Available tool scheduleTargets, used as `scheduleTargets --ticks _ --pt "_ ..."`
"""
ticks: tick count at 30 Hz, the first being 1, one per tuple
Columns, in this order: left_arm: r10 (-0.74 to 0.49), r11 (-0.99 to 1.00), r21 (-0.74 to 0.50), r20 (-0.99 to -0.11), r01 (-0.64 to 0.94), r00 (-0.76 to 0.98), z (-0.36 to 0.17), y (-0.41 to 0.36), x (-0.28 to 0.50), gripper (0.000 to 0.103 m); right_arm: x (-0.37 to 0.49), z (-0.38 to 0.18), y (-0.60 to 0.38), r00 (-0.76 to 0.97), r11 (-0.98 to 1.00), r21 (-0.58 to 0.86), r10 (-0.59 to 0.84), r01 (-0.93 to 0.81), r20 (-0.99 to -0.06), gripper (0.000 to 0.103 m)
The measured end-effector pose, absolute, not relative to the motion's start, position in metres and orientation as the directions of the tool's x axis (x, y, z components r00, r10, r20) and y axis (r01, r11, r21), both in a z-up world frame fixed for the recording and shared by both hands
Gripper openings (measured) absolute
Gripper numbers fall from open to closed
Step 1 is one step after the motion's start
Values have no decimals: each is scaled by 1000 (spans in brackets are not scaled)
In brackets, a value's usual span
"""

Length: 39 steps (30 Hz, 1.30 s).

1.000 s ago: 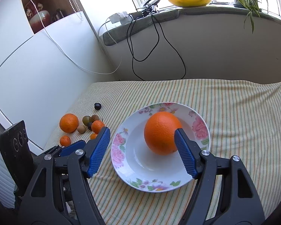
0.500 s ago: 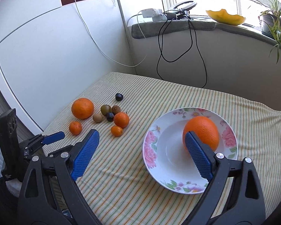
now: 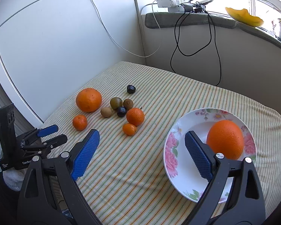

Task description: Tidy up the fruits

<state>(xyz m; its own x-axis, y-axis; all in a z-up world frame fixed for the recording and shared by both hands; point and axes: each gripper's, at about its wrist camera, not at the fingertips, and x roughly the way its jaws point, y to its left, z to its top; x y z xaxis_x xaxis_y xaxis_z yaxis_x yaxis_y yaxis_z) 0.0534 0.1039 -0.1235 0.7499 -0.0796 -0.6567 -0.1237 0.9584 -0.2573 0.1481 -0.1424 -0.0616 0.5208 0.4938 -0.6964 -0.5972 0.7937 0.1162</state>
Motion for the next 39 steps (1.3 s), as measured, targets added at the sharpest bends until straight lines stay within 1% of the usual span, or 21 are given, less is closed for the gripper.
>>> scheduleTargets --ticks 3,6,8,10,13,16,30,33,39 --pt "-83 957 -261 -661 -125 746 -127 107 58 65 154 -65 -134 506 787 110 490 -607 -710 91" --pt "-93 954 -273 -665 -124 741 -130 111 63 62 161 -69 -125 488 780 111 488 -615 -724 89" --pt "-97 953 -276 -665 -123 740 -132 112 66 60 168 -73 -118 463 774 120 487 -622 -741 76" --pt "-100 953 -279 -665 -121 740 -133 113 67 60 175 -78 -112 438 771 136 487 -622 -756 73" --pt "-106 952 -283 -665 -118 739 -134 114 70 58 186 -87 -104 416 778 146 473 -612 -777 72" --pt "-111 952 -284 -666 -114 737 -135 114 74 57 195 -95 -97 393 780 154 462 -606 -795 65" --pt "-113 956 -274 -684 -109 720 -142 114 88 55 225 -118 -55 379 785 69 372 -616 -847 58" --pt "-114 957 -270 -686 -106 718 -143 114 89 54 229 -123 -50 371 784 59 357 -617 -857 52" --pt "-106 960 -257 -692 -106 714 -143 113 92 49 237 -132 -46 356 787 66 350 -614 -866 52"
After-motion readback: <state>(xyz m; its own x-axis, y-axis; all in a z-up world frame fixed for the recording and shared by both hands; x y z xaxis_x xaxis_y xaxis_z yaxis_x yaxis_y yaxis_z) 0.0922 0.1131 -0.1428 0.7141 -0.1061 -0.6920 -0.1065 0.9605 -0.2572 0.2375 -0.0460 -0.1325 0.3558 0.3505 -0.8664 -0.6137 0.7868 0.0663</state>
